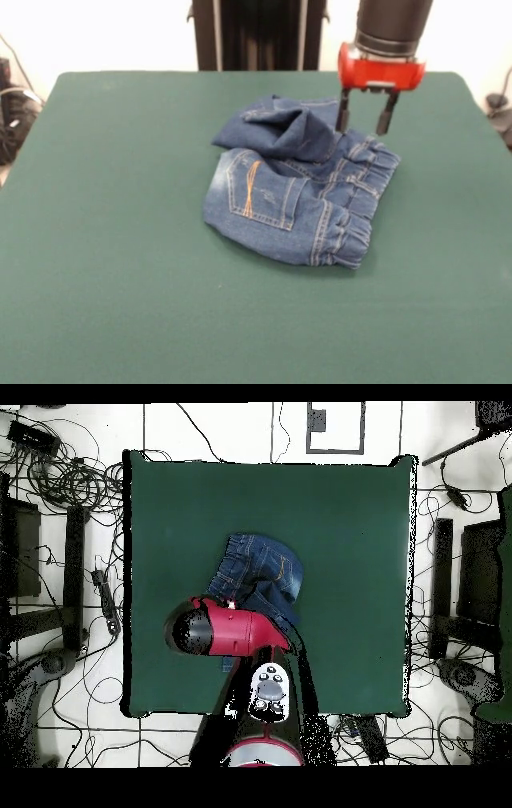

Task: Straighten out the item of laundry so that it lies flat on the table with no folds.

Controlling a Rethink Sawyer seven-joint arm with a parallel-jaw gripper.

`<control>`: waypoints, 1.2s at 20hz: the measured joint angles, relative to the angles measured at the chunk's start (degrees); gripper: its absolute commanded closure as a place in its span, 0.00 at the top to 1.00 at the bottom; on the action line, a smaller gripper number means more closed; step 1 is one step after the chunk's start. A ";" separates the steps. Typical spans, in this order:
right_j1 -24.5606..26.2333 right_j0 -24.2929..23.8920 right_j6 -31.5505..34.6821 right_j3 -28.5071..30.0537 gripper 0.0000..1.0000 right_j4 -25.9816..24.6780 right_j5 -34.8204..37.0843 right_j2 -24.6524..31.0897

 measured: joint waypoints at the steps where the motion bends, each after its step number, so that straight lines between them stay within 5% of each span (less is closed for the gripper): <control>1: 0.51 0.47 0.38 -1.01 1.00 1.93 0.09 -1.16; 12: 1.74 1.74 5.01 -3.49 1.00 9.91 0.33 -5.27; 24: 10.65 4.19 8.18 -6.79 1.00 15.54 0.29 -5.43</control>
